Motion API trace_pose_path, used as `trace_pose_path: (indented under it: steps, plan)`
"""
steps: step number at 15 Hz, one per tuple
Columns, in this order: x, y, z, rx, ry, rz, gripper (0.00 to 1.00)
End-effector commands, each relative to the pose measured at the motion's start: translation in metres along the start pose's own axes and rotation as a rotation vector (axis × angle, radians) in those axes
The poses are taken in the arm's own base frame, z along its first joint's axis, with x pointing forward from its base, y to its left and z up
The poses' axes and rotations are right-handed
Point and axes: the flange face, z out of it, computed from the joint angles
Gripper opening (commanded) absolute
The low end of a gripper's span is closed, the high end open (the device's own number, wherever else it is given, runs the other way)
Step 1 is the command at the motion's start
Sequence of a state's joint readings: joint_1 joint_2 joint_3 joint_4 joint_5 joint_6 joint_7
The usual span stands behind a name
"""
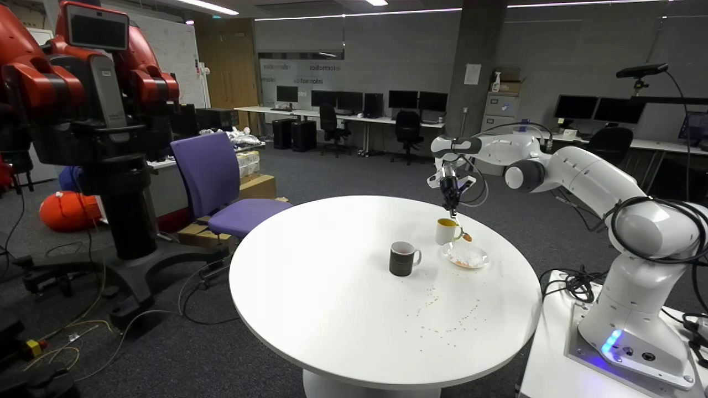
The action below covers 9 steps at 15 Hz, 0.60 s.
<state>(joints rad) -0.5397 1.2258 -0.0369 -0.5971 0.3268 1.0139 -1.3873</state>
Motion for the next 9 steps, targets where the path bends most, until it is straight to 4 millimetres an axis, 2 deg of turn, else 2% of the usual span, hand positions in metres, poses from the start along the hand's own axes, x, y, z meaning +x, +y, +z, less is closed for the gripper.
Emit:
trace_pose_path:
  steps: [1,9]
  plan:
    - [0.0001,0.0001,-0.013,-0.054,0.034,0.008,0.01]
    - [0.0025,0.0034,-0.0201,-0.11,0.045,0.004,0.01]
